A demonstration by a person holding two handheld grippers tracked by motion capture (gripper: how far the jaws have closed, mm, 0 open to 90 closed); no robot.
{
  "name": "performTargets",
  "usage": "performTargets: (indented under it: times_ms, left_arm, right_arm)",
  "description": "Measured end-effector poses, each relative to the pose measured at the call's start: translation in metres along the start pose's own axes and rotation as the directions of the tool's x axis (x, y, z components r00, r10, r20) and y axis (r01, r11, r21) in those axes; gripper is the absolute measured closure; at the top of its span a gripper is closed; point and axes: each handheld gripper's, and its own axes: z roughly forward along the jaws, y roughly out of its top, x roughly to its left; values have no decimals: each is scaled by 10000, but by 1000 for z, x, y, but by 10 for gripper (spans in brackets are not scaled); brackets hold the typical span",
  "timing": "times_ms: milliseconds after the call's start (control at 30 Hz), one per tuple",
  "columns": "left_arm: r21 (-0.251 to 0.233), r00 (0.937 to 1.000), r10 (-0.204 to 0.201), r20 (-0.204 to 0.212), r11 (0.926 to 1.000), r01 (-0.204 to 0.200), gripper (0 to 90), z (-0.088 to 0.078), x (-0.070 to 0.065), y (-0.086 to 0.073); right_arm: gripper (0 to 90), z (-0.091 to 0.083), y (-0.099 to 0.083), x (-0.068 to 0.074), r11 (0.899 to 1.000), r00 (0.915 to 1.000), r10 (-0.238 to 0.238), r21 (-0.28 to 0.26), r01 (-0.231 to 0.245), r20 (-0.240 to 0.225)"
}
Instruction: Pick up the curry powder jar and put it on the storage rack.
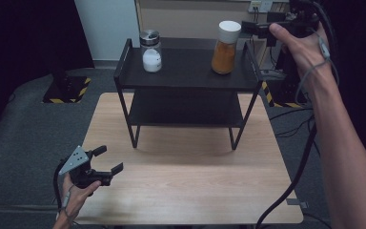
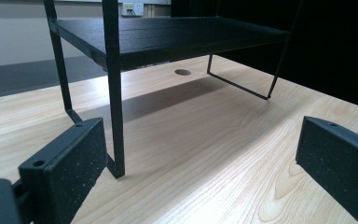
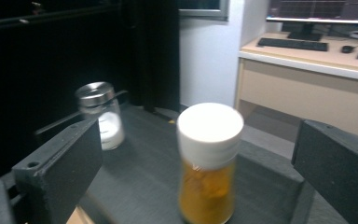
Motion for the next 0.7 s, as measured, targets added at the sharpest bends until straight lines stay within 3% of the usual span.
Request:
performTargets:
  times_ms: [267, 367, 533, 700]
  left_arm:
    - [96, 9999, 89, 72, 9999, -90, 6, 3, 0, 1]
    - [78, 9999, 90, 81, 9999, -91, 6, 2, -1, 1]
    - [42, 9999, 82, 87, 10000, -82, 6, 1, -3, 1]
    - [-14, 9999, 72, 72, 10000, -72, 7, -1, -6, 1]
  right_arm:
    - [27, -31, -43, 9, 9976, 9957, -648, -273, 631, -664]
    - [25, -44, -64, 18, 9945, 9927, -1014, -335, 994, -655]
    - [20, -55, -99, 19, 9966, 9888, -817, -234, 794, -1253]
    - [17, -63, -139, 25, 9972, 9875, -733, -253, 705, -1397]
